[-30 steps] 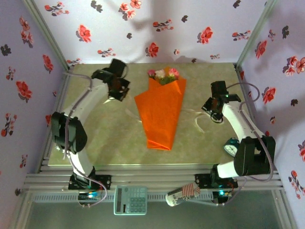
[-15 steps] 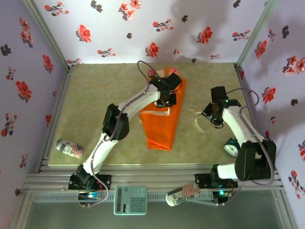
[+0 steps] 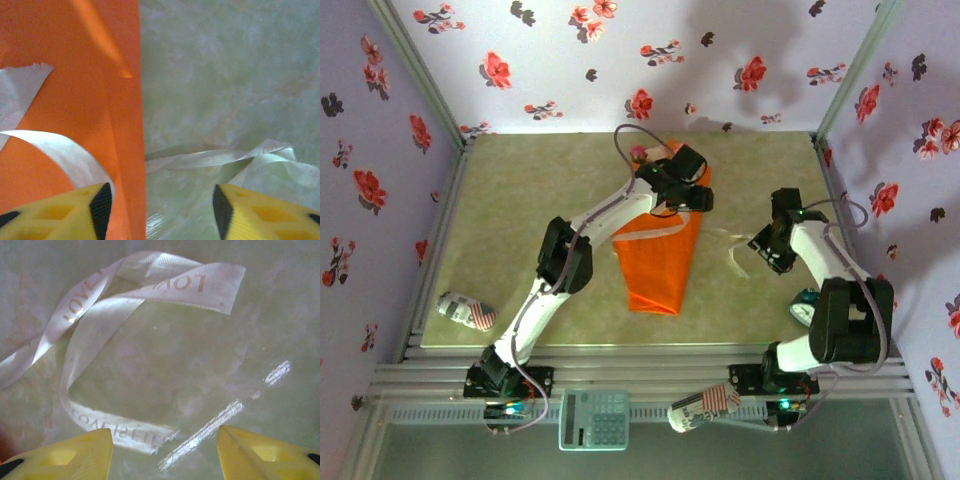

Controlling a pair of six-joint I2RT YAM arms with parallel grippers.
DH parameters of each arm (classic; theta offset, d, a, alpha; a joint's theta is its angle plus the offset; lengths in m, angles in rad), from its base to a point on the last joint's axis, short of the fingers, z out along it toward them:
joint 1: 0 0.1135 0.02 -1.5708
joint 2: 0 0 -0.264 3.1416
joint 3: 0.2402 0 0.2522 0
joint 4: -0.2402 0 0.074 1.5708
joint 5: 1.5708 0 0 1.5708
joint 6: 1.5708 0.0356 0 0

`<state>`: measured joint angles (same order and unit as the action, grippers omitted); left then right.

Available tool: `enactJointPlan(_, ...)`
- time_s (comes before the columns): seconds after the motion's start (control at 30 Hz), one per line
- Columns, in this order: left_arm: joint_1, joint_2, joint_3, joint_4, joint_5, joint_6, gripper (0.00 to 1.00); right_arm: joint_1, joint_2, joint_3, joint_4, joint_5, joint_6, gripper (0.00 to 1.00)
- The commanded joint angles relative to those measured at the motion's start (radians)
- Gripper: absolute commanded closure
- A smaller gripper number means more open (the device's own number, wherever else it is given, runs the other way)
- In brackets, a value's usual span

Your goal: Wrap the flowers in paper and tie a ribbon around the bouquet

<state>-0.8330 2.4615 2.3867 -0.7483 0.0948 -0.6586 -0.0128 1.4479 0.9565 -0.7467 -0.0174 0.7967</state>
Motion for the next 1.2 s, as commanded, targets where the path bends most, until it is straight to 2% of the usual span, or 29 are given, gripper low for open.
enactJointPlan(0.0, 0.000, -0.091, 0.013, 0.014, 0.026, -0.009, 0.34, -0.026, 0.063, 0.074, 0.023, -0.009, 0.062, 0.38)
enactJointPlan(0.13, 0.002, -0.238, -0.132, 0.044, 0.031, -0.033, 0.32, -0.085, 0.116, 0.082, 0.052, -0.014, 0.160, 0.38)
enactJointPlan(0.3, 0.057, -0.466, -0.476, 0.119, 0.033, -0.156, 0.35, -0.114, 0.182, 0.126, 0.042, 0.005, 0.159, 0.38)
enactJointPlan(0.47, 0.106, -0.679, -0.815, 0.207, 0.020, -0.199, 0.36, -0.165, 0.199, 0.131, 0.055, 0.012, 0.188, 0.38)
enactJointPlan(0.57, 0.122, -0.763, -0.948, 0.237, 0.014, -0.216, 0.36, -0.184, 0.232, 0.152, 0.054, 0.015, 0.204, 0.38)
enactJointPlan(0.67, 0.138, -0.821, -1.032, 0.264, 0.005, -0.236, 0.37, -0.197, 0.272, 0.162, 0.046, 0.018, 0.235, 0.39)
enactJointPlan(0.77, 0.157, -0.844, -1.057, 0.262, -0.004, -0.245, 0.39, -0.197, 0.302, 0.163, 0.036, -0.001, 0.275, 0.43)
enactJointPlan(0.87, 0.175, -0.852, -1.057, 0.251, -0.008, -0.248, 0.40, -0.190, 0.256, 0.142, 0.022, 0.036, 0.325, 0.43)
enactJointPlan(1.0, 0.187, -0.841, -1.067, 0.233, -0.021, -0.268, 0.41, -0.176, 0.211, 0.145, 0.008, 0.094, 0.315, 0.41)
enactJointPlan(1.17, 0.236, -0.786, -1.107, 0.148, 0.009, -0.518, 0.37, -0.176, 0.250, 0.109, 0.041, 0.073, 0.337, 0.43)
